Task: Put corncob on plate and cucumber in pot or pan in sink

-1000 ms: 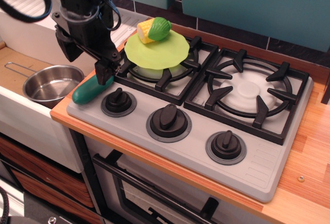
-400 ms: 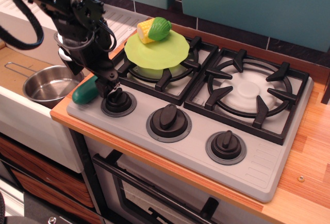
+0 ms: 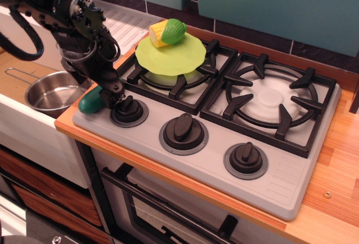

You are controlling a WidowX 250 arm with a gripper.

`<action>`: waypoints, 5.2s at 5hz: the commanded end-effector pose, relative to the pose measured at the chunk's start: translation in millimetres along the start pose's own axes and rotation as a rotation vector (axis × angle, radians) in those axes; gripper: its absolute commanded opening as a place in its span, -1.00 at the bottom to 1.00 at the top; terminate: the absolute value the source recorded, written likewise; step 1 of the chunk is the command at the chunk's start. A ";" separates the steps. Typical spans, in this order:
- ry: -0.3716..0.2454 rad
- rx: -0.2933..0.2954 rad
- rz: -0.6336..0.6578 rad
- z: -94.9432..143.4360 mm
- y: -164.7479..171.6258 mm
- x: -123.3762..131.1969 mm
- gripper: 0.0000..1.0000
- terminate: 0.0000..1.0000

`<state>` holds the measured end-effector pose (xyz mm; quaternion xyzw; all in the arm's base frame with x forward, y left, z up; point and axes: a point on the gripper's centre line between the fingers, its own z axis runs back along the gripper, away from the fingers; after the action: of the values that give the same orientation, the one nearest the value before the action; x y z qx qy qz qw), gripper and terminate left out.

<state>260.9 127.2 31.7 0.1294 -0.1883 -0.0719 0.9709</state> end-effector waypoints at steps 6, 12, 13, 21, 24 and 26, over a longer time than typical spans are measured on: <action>0.039 -0.060 0.007 17.6 16.6 6.6 -1.00 -1.00; -0.062 -0.014 -0.108 9.4 69.7 16.4 -1.00 -1.00; -0.071 -0.020 -0.118 0.3 81.4 24.1 -1.00 -1.00; 0.267 0.061 -0.068 97.6 66.1 53.5 1.00 -1.00; 0.296 0.055 -0.113 112.8 60.8 54.8 1.00 -1.00; 0.296 0.055 -0.113 112.8 60.8 54.8 1.00 -1.00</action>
<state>264.8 150.4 144.0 0.1567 -0.0055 -0.1051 0.9820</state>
